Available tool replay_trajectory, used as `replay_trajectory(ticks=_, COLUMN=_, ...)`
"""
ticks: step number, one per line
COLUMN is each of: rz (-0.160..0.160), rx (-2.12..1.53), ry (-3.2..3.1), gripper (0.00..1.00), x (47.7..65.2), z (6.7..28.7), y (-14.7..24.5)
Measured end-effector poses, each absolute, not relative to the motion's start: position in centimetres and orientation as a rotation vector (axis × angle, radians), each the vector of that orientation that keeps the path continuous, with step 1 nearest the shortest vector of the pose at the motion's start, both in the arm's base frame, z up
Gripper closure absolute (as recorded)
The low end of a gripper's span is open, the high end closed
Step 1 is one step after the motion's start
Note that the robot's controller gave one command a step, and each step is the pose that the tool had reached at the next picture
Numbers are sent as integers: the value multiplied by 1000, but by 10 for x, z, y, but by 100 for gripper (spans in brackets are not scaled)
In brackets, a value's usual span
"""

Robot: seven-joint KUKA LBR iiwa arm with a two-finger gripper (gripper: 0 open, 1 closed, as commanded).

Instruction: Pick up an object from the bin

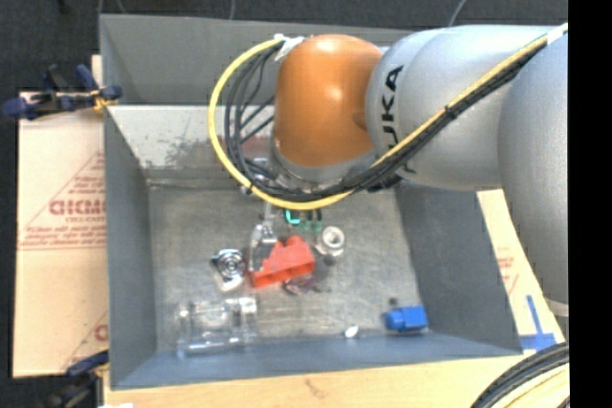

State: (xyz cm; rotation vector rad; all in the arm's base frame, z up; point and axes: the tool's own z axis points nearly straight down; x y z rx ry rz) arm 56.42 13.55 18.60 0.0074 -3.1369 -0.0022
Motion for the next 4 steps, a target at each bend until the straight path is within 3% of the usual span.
replay_trajectory(ticks=1, rz=-5, rx=64, ry=-3151, gripper=0, x=554, z=73, y=66)
replay_trajectory(ticks=2, rz=-3, rx=27, ry=-3148, gripper=0, x=554, z=102, y=59)
replay_trajectory(ticks=3, rz=-5, rx=-244, ry=-3139, gripper=0, x=556, z=101, y=73)
replay_trajectory(ticks=4, rz=-11, rx=-394, ry=-3129, gripper=0, x=545, z=74, y=65)
